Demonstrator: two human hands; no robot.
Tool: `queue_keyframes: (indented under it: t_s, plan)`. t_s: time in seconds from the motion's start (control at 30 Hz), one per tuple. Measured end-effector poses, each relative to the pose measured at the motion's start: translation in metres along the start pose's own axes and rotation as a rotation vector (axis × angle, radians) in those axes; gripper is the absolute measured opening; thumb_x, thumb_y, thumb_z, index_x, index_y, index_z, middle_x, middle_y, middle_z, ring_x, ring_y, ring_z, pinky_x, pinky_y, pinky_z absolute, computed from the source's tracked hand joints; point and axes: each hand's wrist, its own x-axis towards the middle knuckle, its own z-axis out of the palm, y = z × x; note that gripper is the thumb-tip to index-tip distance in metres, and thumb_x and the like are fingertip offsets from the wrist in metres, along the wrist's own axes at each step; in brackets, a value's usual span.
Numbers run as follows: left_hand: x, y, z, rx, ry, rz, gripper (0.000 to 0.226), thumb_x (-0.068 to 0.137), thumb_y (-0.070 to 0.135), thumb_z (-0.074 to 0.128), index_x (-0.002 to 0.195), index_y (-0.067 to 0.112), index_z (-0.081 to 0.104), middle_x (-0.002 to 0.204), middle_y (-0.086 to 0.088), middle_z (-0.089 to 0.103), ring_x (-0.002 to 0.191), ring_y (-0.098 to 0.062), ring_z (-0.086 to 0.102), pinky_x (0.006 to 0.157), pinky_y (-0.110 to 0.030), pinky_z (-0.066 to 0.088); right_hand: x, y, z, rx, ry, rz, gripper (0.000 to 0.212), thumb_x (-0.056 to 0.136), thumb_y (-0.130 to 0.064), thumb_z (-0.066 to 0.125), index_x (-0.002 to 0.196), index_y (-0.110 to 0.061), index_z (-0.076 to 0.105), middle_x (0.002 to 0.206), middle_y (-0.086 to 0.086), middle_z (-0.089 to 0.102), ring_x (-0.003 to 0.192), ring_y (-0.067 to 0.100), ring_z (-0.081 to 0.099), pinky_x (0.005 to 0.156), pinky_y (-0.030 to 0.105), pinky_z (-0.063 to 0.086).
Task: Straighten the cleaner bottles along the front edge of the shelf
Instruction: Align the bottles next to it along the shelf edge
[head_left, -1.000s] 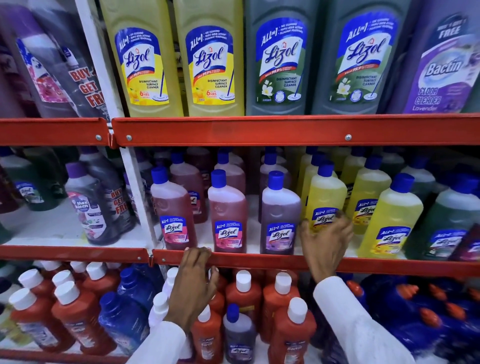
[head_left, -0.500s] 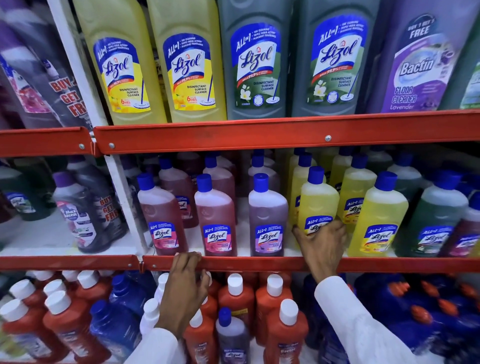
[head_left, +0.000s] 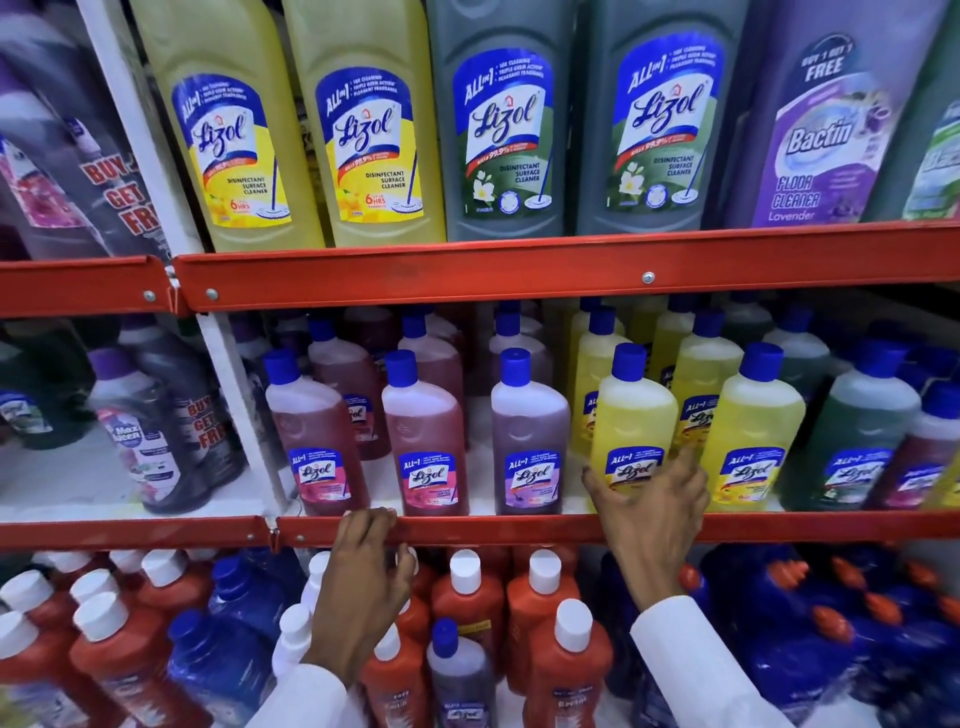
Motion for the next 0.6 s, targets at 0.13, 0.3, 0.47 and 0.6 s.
queue_keyframes:
  t_s: [0.13, 0.3, 0.47, 0.6]
  plan:
    - [0.003, -0.001, -0.003, -0.013, -0.007, 0.006, 0.036, 0.081, 0.020, 0.069, 0.115, 0.008, 0.066, 0.109, -0.008, 0.065, 0.105, -0.026, 0.057, 0.092, -0.027, 0.043, -0.033, -0.027, -0.020, 0.281, 0.189, -0.172, 0.069, 0.075, -0.025, 0.079, 0.133, -0.007, 0.046, 0.130, 0.017, 0.052, 0.120, 0.029, 0.046, 0.102, 0.033, 0.037]
    - [0.013, 0.003, -0.013, -0.109, 0.022, -0.059, 0.040, 0.083, 0.027, 0.070, 0.120, 0.012, 0.066, 0.113, -0.010, 0.071, 0.106, -0.028, 0.062, 0.094, -0.036, 0.049, -0.072, -0.063, 0.004, 0.406, -0.191, -0.439, 0.037, 0.083, -0.007, 0.064, 0.119, -0.016, 0.063, 0.114, 0.001, 0.067, 0.097, 0.009, 0.061, 0.090, 0.010, 0.044]
    - [0.032, 0.009, -0.019, -0.284, 0.031, -0.033, 0.047, 0.079, 0.024, 0.074, 0.124, 0.011, 0.064, 0.119, -0.006, 0.072, 0.109, -0.022, 0.066, 0.094, -0.025, 0.044, -0.083, -0.067, 0.055, 0.196, -0.582, -0.397, 0.058, 0.085, -0.013, 0.062, 0.141, -0.014, 0.048, 0.131, 0.004, 0.065, 0.113, 0.019, 0.065, 0.098, 0.035, 0.053]
    - [0.043, 0.004, -0.016, -0.373, -0.038, -0.043, 0.051, 0.079, 0.026, 0.079, 0.127, 0.020, 0.063, 0.119, 0.004, 0.073, 0.104, -0.007, 0.067, 0.085, -0.008, 0.044, -0.077, -0.066, 0.069, 0.131, -0.700, -0.410, 0.052, 0.084, -0.012, 0.068, 0.133, -0.018, 0.055, 0.124, 0.000, 0.070, 0.112, 0.017, 0.067, 0.097, 0.030, 0.053]
